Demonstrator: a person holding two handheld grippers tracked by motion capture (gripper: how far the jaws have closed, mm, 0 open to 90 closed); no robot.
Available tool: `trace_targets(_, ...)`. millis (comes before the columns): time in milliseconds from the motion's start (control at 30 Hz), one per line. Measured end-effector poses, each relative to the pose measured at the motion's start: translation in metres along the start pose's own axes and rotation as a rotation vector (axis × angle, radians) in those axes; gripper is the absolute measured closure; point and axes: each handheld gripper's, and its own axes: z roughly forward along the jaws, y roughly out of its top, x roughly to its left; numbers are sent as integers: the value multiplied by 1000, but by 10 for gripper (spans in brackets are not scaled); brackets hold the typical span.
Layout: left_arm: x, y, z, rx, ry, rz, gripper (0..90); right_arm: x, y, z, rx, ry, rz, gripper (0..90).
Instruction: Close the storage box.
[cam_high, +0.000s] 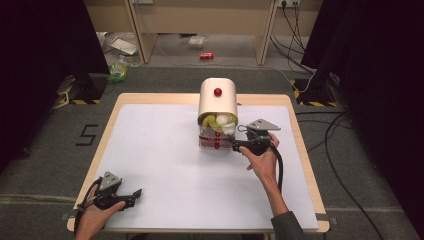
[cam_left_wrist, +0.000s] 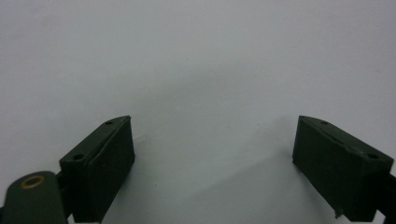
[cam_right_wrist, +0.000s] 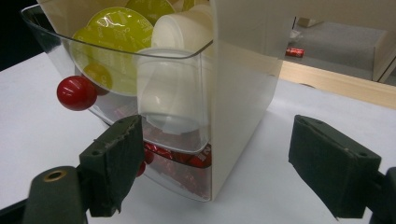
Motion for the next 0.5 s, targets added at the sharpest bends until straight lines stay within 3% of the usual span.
trace_targets(500, 0, 0, 0, 0, 0, 0, 122, -2, 2, 4, -8, -8, 9, 190)
